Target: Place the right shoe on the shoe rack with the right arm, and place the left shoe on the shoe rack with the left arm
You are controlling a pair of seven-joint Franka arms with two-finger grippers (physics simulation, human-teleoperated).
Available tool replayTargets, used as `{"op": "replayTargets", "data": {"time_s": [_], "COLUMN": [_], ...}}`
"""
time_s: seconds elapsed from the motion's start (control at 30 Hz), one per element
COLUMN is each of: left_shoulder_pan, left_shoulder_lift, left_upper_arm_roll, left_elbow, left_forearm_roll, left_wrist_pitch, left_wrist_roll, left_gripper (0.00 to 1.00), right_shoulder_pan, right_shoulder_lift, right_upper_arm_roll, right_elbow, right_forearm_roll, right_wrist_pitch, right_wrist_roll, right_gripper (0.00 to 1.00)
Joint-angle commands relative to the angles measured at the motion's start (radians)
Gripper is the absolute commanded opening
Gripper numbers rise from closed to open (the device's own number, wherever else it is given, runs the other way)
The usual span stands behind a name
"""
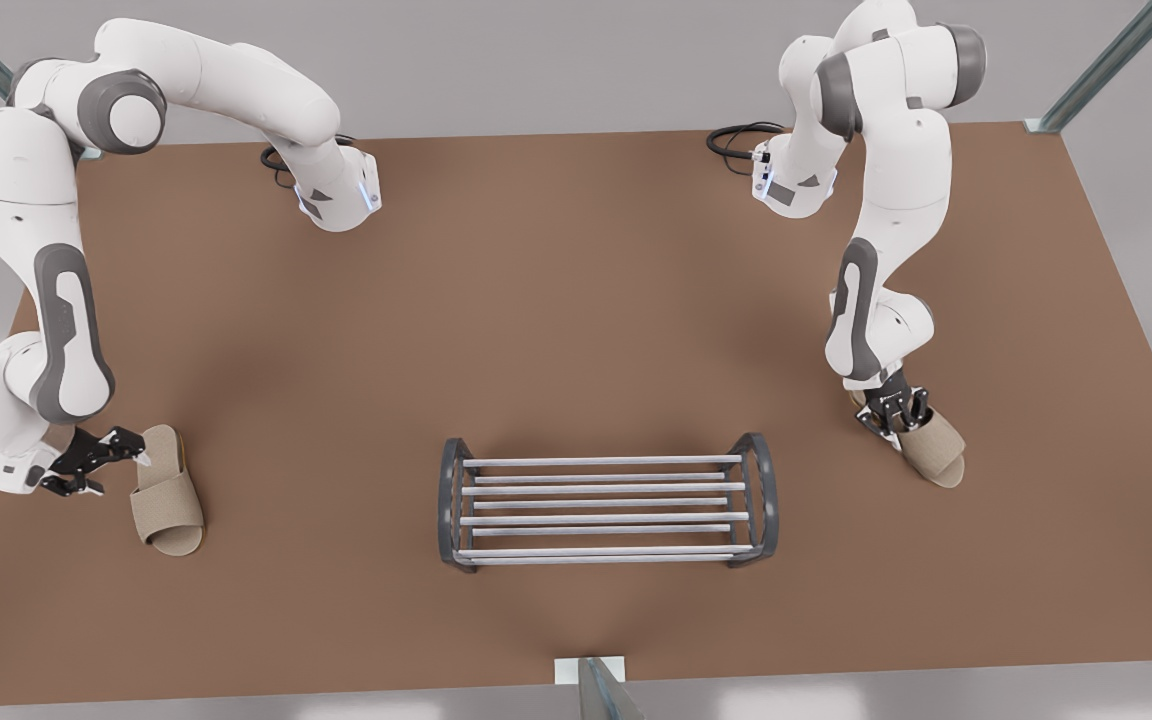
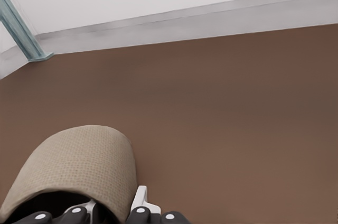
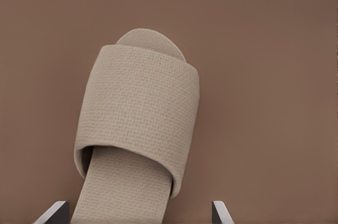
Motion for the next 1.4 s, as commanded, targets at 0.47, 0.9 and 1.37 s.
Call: {"op": "replayTargets", "data": {"time_s": [0.47, 0.9, 1.37], "left_shoulder_pan": [-0.108, -0.109, -0.112], "left_shoulder_lift": [-0.275, -0.474, -0.379], "left_upper_arm_roll": [0.02, -0.281, -0.513], "left_elbow": [0.141, 0.361, 0.427], "left_forearm_roll": [-0.014, -0.029, -0.034], "left_wrist_pitch": [0.161, 0.344, 0.324], "left_wrist_roll": [-0.79, -0.781, -0.737], "left_gripper": [0.21, 0.21, 0.21], "right_shoulder_pan": [0.012, 0.044, 0.049], "right_shoulder_lift": [0.065, 0.135, 0.123], "right_upper_arm_roll": [-0.003, -0.003, 0.003], "right_elbow": [0.0, 0.087, 0.107], "right_forearm_roll": [0.004, 0.032, 0.043], "right_wrist_pitch": [0.116, 0.133, 0.123], "right_wrist_roll": [-0.038, -0.036, -0.029], "right_gripper": [1.0, 0.83, 0.21]}}
